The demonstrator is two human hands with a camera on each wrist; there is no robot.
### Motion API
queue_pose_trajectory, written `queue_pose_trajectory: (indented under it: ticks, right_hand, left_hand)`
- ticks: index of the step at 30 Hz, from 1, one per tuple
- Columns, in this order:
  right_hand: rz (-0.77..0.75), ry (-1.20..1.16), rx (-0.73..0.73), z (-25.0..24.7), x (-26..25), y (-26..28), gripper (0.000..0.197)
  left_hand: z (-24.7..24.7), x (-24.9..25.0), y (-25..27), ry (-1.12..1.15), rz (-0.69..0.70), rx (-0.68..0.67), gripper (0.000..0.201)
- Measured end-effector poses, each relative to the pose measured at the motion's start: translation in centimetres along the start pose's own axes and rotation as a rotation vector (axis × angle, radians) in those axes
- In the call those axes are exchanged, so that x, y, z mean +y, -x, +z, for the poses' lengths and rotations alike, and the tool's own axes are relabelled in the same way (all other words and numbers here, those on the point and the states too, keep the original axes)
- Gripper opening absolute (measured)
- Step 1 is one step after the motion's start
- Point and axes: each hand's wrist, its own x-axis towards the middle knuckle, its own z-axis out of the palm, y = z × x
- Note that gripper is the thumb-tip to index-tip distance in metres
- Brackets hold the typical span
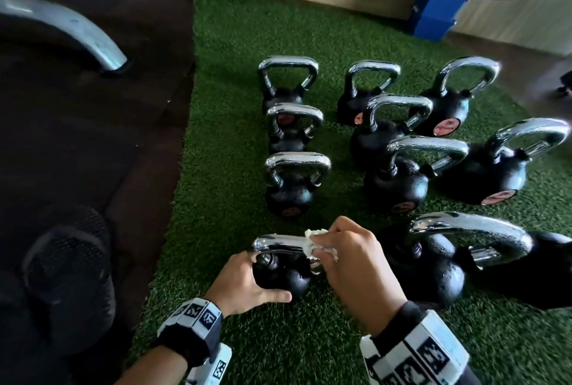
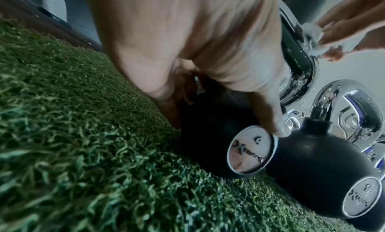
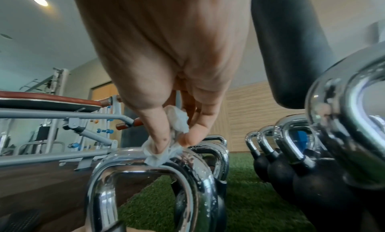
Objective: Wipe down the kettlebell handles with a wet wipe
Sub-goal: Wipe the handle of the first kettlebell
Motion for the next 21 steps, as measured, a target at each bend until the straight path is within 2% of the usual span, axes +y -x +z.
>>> queue_pose_trajectory:
  ticks: [5, 11, 17, 21]
  right_hand:
    - [-0.058, -0.031, 0.056, 1.0, -1.1, 0.3, 0.019]
    - [0.008, -0.112, 0.281, 1.2, 1.2, 1.7, 0.020]
    - [0.003, -0.062, 0.334, 2.3, 0.7, 2.0, 0.012]
    - [0.148, -0.096, 0.392, 3.1, 2.5, 2.1, 0.026]
  left_hand:
    - [-0.1, 0.2, 0.2, 0.045, -0.035, -0.006, 0.075]
    - [0.2, 0.3, 0.2, 0.034, -0.057, 0.008, 0.078]
    - [0.2, 0.6, 0.5, 0.029, -0.036, 0.016, 0.066]
    - [0.2, 0.7, 0.5, 0.021, -0.035, 0.020, 0.065]
